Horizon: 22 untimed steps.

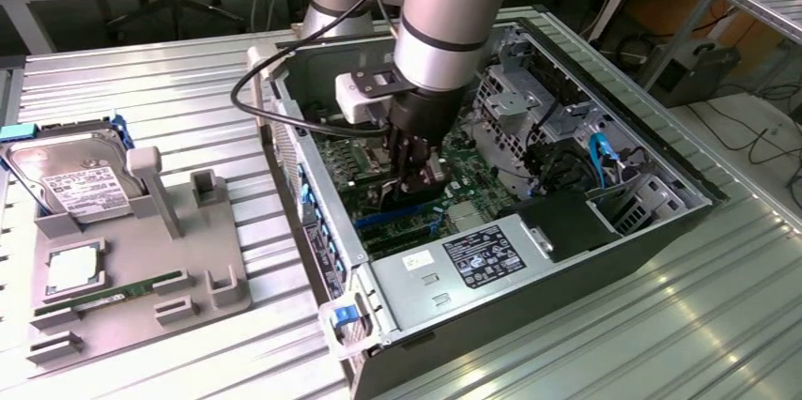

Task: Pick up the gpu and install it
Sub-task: 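Insert the gpu into the slot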

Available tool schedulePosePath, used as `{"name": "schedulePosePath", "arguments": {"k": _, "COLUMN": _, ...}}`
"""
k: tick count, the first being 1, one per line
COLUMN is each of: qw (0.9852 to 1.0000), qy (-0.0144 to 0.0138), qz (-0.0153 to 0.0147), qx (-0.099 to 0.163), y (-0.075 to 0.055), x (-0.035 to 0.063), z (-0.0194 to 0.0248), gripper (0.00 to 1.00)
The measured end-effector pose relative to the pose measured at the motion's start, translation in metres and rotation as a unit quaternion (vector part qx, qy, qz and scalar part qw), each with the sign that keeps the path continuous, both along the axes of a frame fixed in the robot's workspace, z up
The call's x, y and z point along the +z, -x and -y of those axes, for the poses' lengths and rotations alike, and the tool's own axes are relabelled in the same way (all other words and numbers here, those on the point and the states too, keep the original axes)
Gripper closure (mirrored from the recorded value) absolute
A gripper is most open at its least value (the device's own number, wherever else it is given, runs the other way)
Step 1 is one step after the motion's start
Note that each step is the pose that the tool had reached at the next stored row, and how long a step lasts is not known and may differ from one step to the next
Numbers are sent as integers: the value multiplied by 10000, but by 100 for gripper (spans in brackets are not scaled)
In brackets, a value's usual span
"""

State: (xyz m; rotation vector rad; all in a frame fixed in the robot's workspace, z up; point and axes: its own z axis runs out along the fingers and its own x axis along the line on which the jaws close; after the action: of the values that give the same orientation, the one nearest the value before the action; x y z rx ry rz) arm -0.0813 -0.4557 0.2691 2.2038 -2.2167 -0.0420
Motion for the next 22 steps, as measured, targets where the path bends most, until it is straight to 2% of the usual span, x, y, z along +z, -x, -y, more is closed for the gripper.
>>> {"name": "schedulePosePath", "arguments": {"k": 3, "qw": 10000, "qy": -4, "qz": -11, "qx": 22, "y": 0, "x": -22, "z": 0, "gripper": 74}}
{"name": "schedulePosePath", "arguments": {"k": 11, "qw": 10000, "qy": -3, "qz": -13, "qx": 73, "y": 8, "x": -65, "z": -1, "gripper": 74}}
{"name": "schedulePosePath", "arguments": {"k": 22, "qw": 10000, "qy": -2, "qz": -21, "qx": 73, "y": 8, "x": -28, "z": -7, "gripper": 74}}
